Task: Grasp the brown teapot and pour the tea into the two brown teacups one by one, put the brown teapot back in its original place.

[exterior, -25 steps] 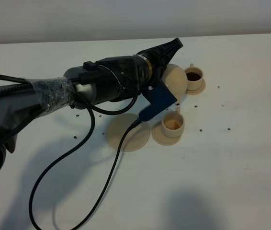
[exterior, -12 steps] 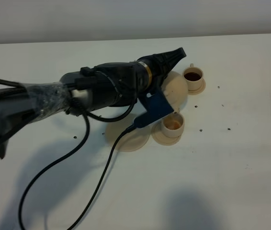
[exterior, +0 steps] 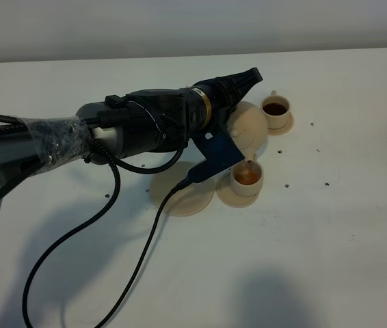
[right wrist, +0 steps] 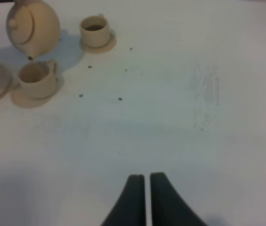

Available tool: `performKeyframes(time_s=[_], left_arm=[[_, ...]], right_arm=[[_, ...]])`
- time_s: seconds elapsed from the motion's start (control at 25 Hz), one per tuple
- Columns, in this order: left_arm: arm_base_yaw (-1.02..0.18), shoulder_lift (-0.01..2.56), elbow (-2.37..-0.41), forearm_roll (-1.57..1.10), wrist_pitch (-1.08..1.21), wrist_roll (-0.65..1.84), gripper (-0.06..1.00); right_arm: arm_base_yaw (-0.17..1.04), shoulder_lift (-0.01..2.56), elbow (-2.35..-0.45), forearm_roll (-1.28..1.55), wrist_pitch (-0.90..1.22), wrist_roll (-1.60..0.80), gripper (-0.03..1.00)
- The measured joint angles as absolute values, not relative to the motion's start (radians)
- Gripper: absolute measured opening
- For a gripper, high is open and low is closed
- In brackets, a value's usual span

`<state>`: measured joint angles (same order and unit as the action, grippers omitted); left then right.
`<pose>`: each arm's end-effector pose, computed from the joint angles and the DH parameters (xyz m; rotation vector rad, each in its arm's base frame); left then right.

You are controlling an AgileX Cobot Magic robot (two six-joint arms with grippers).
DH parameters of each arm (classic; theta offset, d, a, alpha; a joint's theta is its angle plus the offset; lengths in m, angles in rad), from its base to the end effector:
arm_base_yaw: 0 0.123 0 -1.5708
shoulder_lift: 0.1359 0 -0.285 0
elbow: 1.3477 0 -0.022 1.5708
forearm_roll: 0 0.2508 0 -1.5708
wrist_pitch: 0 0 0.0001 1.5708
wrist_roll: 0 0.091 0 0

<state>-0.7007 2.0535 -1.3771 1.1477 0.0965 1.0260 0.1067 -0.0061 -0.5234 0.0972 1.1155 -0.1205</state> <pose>0.3563 -0.2899 0.1808 2.3235 0.3675 0.8802 -0.0119 0.0067 0.2796 -0.2437 2.0530 0.1081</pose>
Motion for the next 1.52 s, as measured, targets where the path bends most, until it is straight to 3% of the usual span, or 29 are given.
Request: performKeyframes(time_s=[1.52], left_arm=[[-0.698, 2.054, -1.377, 1.298, 0.045, 1.026, 0.08]], right_arm=[[0.107, -0.006, -0.523, 0.097, 1.115, -0.120, 0.03]])
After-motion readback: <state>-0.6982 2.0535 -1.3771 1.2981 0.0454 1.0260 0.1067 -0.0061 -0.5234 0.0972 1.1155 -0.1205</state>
